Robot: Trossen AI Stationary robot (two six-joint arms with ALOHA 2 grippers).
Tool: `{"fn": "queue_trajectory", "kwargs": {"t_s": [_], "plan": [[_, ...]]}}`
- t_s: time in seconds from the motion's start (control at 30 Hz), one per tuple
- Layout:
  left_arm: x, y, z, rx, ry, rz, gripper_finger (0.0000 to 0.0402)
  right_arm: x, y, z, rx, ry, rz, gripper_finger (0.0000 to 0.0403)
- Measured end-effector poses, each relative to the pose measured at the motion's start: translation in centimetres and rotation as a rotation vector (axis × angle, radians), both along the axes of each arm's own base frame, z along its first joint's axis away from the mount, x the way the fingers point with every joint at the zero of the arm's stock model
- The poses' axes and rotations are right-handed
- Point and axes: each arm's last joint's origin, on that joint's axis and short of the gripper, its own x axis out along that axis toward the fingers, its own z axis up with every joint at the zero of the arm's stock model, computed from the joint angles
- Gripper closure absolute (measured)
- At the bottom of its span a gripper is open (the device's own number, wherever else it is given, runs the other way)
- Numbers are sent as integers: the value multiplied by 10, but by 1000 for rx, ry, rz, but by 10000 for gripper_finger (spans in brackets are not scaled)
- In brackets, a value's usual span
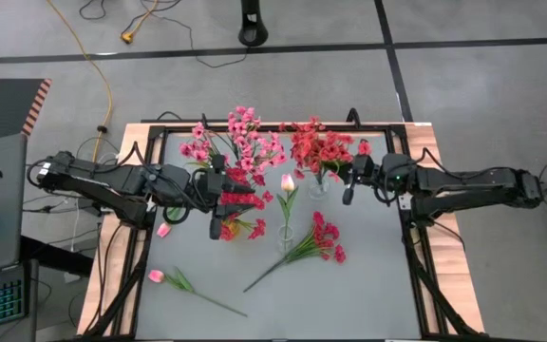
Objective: Sort flowers into vase by color
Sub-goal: Put the orange flowers into the top right transparent vase
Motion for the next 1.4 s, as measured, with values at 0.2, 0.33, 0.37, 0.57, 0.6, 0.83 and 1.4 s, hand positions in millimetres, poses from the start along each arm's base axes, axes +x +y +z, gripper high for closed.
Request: {"fn": "queue_trajectory", "kwargs": {"t_s": [0.2, 0.33, 0.37, 0.57, 0.6, 0.83, 1.4], "plan": [[0, 0, 0, -3, 3, 0, 258, -1, 0, -4, 19, 38, -2, 363], [0, 0, -2, -1, 17, 0, 258, -1, 0, -4, 14, 42, -1, 363], [0, 0, -2, -1, 18, 0, 258, -1, 0, -4, 10, 44, -1, 363], [0, 0, -2, -1, 18, 0, 258, 4, 0, -9, 11, 73, 0, 363], [0, 0, -2, -1, 18, 1, 258, 6, -1, -11, 12, 85, 0, 363], [0, 0, -2, -2, 17, 1, 258, 24, -3, -34, 22, 208, -7, 363], [0, 0, -2, -8, 16, 3, 258, 37, -6, -54, 24, 308, -47, 346]]}}
